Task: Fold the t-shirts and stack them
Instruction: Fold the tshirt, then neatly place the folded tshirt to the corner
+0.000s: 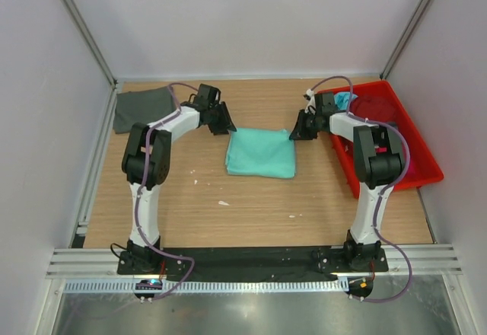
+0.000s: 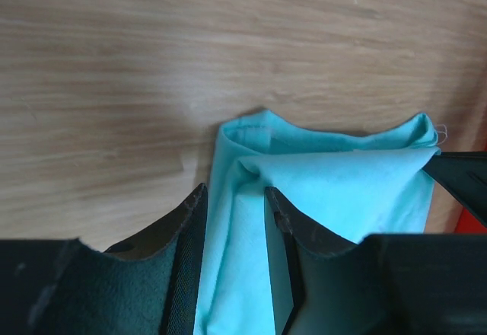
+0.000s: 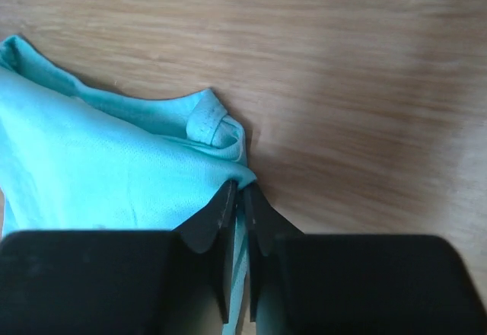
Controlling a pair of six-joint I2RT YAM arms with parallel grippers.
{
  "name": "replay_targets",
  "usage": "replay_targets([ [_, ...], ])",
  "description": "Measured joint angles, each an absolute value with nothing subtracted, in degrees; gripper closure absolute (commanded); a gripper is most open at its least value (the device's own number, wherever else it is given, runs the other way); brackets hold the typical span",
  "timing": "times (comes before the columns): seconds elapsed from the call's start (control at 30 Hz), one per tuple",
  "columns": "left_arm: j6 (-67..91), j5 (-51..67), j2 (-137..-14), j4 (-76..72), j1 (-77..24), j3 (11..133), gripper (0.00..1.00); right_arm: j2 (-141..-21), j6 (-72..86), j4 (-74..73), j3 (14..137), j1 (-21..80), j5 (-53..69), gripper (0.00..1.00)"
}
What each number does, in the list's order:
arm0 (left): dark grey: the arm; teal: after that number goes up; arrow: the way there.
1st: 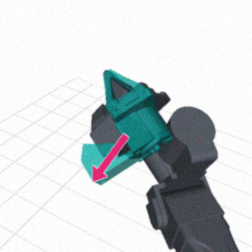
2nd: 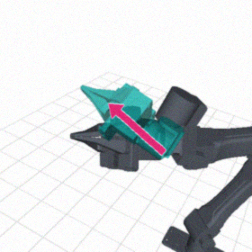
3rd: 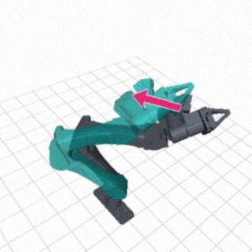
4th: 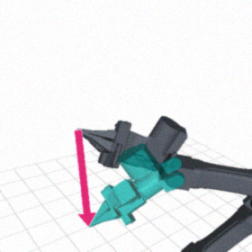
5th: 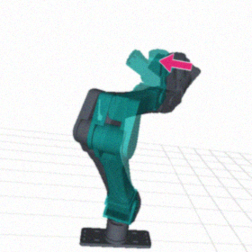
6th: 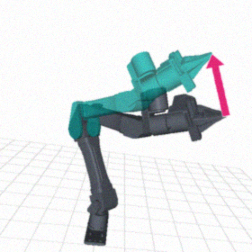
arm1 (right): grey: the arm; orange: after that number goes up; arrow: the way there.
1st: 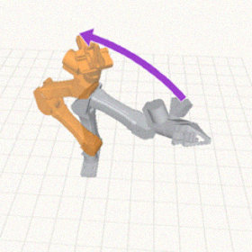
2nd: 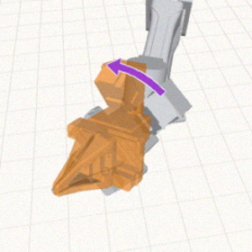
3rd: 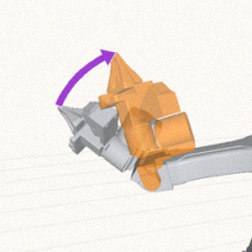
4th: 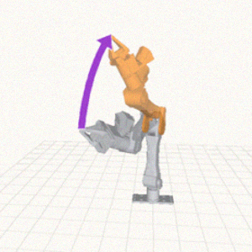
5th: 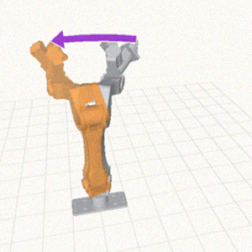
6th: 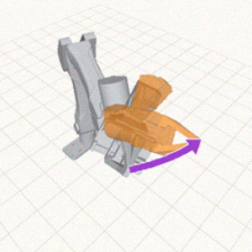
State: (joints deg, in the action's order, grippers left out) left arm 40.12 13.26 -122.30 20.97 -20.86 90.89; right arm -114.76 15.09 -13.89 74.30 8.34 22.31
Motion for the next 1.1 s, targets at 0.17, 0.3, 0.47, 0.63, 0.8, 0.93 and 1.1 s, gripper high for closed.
replay_targets([
  [0.17, 40.5, 13.6, -125.5, 19.4, -18.7, 91.8, 0.63, -118.0, 15.4, -11.4, 76.8, 7.8, 23.7, 0.81],
  [0.3, 41.1, 14.4, -125.8, 18.6, -18.0, 92.0, 0.62, -118.2, 15.9, -11.2, 78.0, 7.7, 23.6, 0.51],
  [0.47, 41.0, 14.4, -125.4, 18.9, -17.9, 91.9, 0.59, -117.5, 16.4, -13.9, 80.7, 7.6, 23.2, 0.37],
  [0.63, 40.2, 14.8, -121.8, 19.0, -17.6, 89.3, 0.58, -112.6, 16.3, -17.8, 81.1, 7.5, 23.5, 0.33],
  [0.8, 40.0, 17.2, -119.8, 17.9, -17.5, 86.8, 0.57, -105.3, 16.0, -18.4, 74.6, 7.4, 25.0, 0.33],
  [0.93, 40.0, 18.6, -119.8, 17.5, -17.5, 84.6, 0.58, -101.8, 15.9, -18.5, 67.2, 7.4, 26.2, 0.34],
  [1.1, 40.2, 19.9, -120.5, 16.5, -17.8, 83.0, 0.71, -100.9, 16.2, -17.5, 59.6, 7.4, 28.1, 0.40],
])
